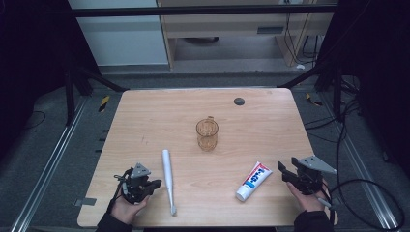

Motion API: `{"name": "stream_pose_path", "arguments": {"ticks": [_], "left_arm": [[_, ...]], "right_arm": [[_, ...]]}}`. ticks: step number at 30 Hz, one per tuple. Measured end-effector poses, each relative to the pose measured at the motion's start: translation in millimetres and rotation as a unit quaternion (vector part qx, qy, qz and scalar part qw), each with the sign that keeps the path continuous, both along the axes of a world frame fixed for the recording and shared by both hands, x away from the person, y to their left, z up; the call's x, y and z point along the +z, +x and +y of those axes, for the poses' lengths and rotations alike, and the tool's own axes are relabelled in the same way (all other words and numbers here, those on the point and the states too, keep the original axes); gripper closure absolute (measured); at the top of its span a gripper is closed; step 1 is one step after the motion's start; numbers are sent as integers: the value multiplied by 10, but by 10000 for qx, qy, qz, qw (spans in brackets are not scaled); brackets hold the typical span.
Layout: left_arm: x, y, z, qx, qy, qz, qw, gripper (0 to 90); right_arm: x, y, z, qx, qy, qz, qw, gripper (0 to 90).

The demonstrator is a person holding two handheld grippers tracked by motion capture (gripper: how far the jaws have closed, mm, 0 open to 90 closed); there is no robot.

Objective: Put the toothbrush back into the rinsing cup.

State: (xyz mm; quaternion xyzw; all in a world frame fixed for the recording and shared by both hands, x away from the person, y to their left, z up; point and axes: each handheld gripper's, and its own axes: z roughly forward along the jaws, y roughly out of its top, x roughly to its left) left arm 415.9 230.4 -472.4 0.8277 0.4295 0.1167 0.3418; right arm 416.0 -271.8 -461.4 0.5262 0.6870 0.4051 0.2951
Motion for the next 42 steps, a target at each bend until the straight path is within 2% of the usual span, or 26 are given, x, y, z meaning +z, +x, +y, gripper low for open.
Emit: {"name": "stream_pose_path", "arguments": {"ticks": [6, 12, 33, 42], "left_arm": [[-17, -49, -110, -243, 126, 32, 9996, 896], [-28, -66, -168, -372, 142, 69, 9992, 897], [-80, -50, -368, -592, 185, 110, 9980, 897], [-84, -22, -485, -653, 175, 19, 9977, 897]], "right_arm": [[-7, 2, -11, -5, -35, -36, 10000, 442], [-6, 0, -13, -25, 5, -1, 10000, 441], [-24, 16, -16, 0, -60, 36, 10000, 439], [-29, 21, -16, -10, -69, 56, 10000, 439]]}}
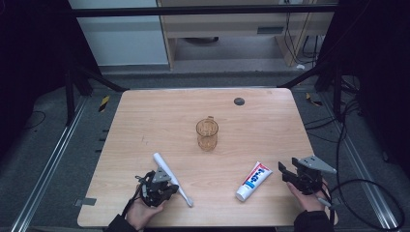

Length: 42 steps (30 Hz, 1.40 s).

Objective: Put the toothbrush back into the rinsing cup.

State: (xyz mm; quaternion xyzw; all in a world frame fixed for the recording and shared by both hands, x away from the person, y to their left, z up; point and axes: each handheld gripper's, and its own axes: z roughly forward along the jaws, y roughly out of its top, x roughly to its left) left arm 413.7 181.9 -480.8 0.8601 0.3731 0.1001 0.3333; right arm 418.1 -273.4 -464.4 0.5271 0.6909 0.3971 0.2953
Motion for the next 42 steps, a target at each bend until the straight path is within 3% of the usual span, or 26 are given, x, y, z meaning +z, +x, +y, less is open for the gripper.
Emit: {"name": "stream_pose_path", "arguments": {"ticks": [17, 23, 27, 33, 38, 42], "left_arm": [[-16, 82, -115, 6, 14, -143, 9999, 897], [4, 88, -112, -23, -41, -188, 9998, 897], [84, 82, -55, -4, -196, -278, 9994, 896], [255, 195, 137, 279, -202, -519, 9981, 891], [354, 398, 355, 698, -169, -663, 9952, 892], [359, 602, 428, 916, -38, -727, 9931, 893]], "right_arm": [[-11, 12, -5, -34, -24, 29, 10000, 443], [-9, 12, -6, -32, -10, 27, 10000, 443], [-7, 10, -10, -40, -1, 14, 10000, 444], [-9, 15, -15, -62, 17, 28, 10000, 445], [-13, 23, -1, -58, 39, 67, 10000, 444], [-23, 35, 3, -31, -20, 52, 10000, 444]]}}
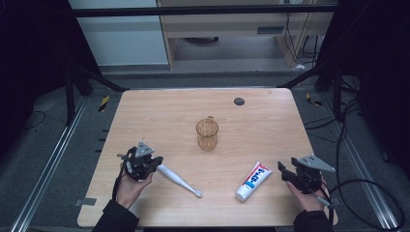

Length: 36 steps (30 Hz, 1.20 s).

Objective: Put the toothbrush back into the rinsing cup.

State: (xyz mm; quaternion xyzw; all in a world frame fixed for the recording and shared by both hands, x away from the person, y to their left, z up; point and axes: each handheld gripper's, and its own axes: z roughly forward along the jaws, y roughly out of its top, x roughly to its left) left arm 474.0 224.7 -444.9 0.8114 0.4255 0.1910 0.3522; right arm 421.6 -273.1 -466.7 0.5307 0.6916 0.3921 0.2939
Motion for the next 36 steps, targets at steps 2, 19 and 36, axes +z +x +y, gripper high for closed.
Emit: {"name": "stream_pose_path", "arguments": {"ticks": [2, 19, 36], "left_arm": [[-32, 85, 14, 47, 9, 37, 10000, 895], [-236, 228, 42, -37, 544, 354, 9979, 896], [-256, 124, 106, -81, 577, 423, 9974, 896]], "right_arm": [[-3, 0, 3, 0, 19, 27, 10000, 444], [-10, 0, 1, 3, -23, 42, 10000, 442], [-8, -5, 1, 0, -42, 53, 10000, 440]]}}
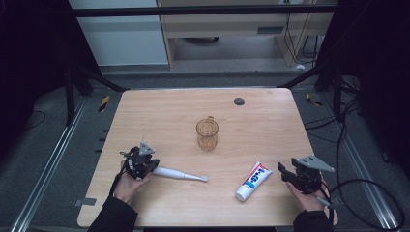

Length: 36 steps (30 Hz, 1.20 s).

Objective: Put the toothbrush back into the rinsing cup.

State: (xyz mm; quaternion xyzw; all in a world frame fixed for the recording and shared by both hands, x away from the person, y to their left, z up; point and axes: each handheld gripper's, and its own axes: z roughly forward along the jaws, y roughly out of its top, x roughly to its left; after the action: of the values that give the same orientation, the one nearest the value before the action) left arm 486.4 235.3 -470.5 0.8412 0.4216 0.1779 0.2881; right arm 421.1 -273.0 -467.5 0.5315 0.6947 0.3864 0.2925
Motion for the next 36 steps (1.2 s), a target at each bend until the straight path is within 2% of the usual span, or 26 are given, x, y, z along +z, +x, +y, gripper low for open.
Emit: {"name": "stream_pose_path", "arguments": {"ticks": [19, 36], "left_arm": [[28, -157, 5, -129, 15, 18, 9999, 896], [14, -255, -13, -189, -46, 117, 9997, 896]], "right_arm": [[7, -9, -7, -22, 16, -1, 10000, 440], [13, -14, -14, -38, 0, -27, 10000, 441]]}}
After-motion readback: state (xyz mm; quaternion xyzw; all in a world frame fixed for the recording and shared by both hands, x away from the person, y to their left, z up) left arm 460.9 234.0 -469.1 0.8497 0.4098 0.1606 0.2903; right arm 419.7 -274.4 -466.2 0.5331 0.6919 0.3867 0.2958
